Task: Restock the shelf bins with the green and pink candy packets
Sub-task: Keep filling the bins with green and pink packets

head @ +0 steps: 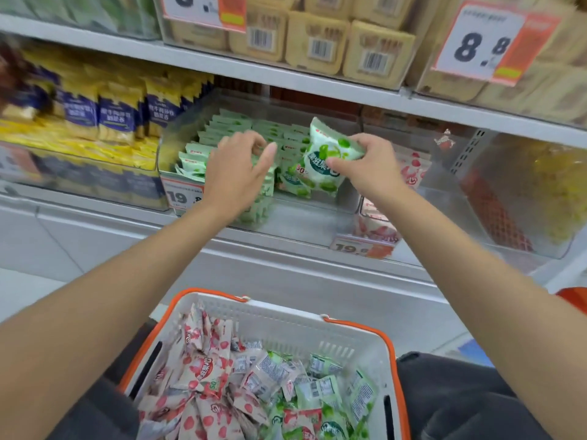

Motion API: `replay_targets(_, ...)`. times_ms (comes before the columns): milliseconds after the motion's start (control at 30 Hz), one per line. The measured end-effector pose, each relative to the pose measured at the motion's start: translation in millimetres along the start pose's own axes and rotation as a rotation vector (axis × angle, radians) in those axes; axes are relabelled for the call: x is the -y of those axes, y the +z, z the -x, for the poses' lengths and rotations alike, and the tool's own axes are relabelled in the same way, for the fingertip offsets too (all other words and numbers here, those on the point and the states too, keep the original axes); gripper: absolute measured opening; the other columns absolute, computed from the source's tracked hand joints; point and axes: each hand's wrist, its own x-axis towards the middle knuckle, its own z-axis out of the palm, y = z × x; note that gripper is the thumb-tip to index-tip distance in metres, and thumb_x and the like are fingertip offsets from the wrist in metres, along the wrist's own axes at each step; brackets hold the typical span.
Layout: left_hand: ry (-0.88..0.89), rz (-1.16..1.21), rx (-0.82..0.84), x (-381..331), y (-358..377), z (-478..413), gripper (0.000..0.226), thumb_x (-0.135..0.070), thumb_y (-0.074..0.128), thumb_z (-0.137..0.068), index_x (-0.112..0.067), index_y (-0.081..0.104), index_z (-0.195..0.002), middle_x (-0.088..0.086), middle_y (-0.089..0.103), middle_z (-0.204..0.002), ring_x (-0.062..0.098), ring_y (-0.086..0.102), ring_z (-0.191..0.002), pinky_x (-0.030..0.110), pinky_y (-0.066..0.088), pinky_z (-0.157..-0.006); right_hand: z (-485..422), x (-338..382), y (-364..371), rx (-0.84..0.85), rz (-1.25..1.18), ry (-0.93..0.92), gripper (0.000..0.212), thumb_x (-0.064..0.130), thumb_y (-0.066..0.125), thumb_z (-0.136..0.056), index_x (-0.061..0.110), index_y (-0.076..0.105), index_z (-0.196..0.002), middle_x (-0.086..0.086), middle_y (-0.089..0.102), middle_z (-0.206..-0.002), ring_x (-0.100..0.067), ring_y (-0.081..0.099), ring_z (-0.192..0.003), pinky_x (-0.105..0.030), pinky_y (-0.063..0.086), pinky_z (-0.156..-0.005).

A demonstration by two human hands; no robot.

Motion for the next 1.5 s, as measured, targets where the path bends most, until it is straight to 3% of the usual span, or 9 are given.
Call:
replay_targets(100,-0.043,-0.284,0.061,21.9,17.6,-21.2,0.044,-0.048,0.036,-0.1,-0.015,0.059,-0.117,0.004,0.063,-0.112,0.027,0.052,-0.11,0.044,0.038,-0.094,-34.8,-1.5,30.2,0.138,0.29,0.125,0.067,0.022,0.079,-0.08,0.003,0.047,-0.136,-0.01,0.052,-0.136,-0.022,0.051,-0.122,-0.025,0.04,-0.089)
replay_targets(233,-0.083,-0.351,0.115,41.1,33.3,-22.6,0.052,-0.053,0.03,-0.1,-0.015,0.058,-0.122,0.007,0.064,-0.118,0.029,0.053,-0.113,0.045,0.036,-0.095,-69.1,-22.6,76.1,0.173,0.363,0.269,0.047,0.017,0.074,-0.085,0.002,0.048,-0.121,-0.009,0.055,-0.119,-0.024,0.057,-0.109,-0.027,0.045,-0.077)
replay_targets(367,-0.054,-0.344,0.091,42.9,34.7,-20.4,0.054,-0.055,0.026,-0.101,-0.016,0.058,-0.122,0.005,0.065,-0.115,0.028,0.055,-0.111,0.044,0.037,-0.092,-89.1,-45.4,109.0,0.148,0.281,0.414,0.088,0.024,0.063,-0.093,-0.005,0.003,-0.15,-0.018,0.031,-0.153,-0.028,0.037,-0.138,-0.03,0.036,-0.106)
replay_targets(533,-0.026,-0.348,0.048,41.5,39.2,-20.8,0.054,-0.055,0.026,-0.101,-0.017,0.06,-0.116,0.002,0.068,-0.107,0.027,0.058,-0.103,0.041,0.039,-0.086,-96.9,-58.9,122.5,0.251,0.348,0.416,0.044,0.032,0.054,-0.098,0.003,0.05,-0.131,-0.013,0.057,-0.132,-0.025,0.056,-0.12,-0.032,0.046,-0.097)
replay_targets(767,-0.01,-0.337,0.019,41.5,39.7,-19.3,0.053,-0.054,0.026,-0.102,-0.018,0.062,-0.112,0.002,0.069,-0.101,0.027,0.058,-0.1,0.041,0.038,-0.084,-92.7,-54.9,126.8,0.309,0.467,0.288,0.056,0.041,0.046,-0.1,0.009,0.038,-0.145,-0.013,0.042,-0.147,-0.029,0.045,-0.131,-0.03,0.037,-0.102)
replay_targets(967,0.014,-0.29,0.005,34.4,31.3,-16.3,0.042,-0.048,0.035,-0.102,-0.018,0.063,-0.112,0.0,0.066,-0.109,0.024,0.055,-0.106,0.041,0.038,-0.089,-88.6,-59.6,108.4,0.254,0.429,0.316,0.047,0.042,0.059,-0.093,0.003,0.061,-0.12,-0.011,0.064,-0.118,-0.026,0.062,-0.103,-0.032,0.051,-0.086)
replay_targets(1167,0.063,-0.092,-0.114,0.1,14.8,25.3,0.016,-0.027,0.052,-0.096,-0.016,0.06,-0.087,-0.002,0.059,-0.083,0.022,0.052,-0.08,0.037,0.041,-0.068,-45.0,-38.9,82.6,0.011,0.404,0.012,0.042,0.012,0.062,-0.086,0.002,0.054,-0.126,-0.017,0.054,-0.123,-0.028,0.052,-0.111,-0.034,0.044,-0.097)
replay_targets(1333,-0.303,0.154,0.223,-8.8,27.8,85.2,0.015,-0.028,0.056,-0.092,-0.022,0.056,-0.078,-0.007,0.053,-0.065,0.023,0.054,-0.067,0.035,0.043,-0.062,42.9,-36.0,73.9,-0.015,0.182,-0.395,0.02,-0.003,0.053,-0.081,0.007,0.065,-0.094,0.001,0.054,-0.089,-0.013,0.049,-0.073,-0.025,0.04,-0.07)
replay_targets(1500,-0.47,0.046,0.737,16.2,54.5,151.2,0.016,-0.021,0.057,-0.088,-0.014,0.06,-0.074,0.005,0.063,-0.076,0.028,0.062,-0.081,0.038,0.052,-0.075,138.3,-132.9,101.0,0.329,0.386,-0.234,0.022,0.003,0.051,-0.084,0.014,0.063,-0.099,-0.004,0.059,-0.1,-0.026,0.059,-0.084,-0.035,0.045,-0.068)
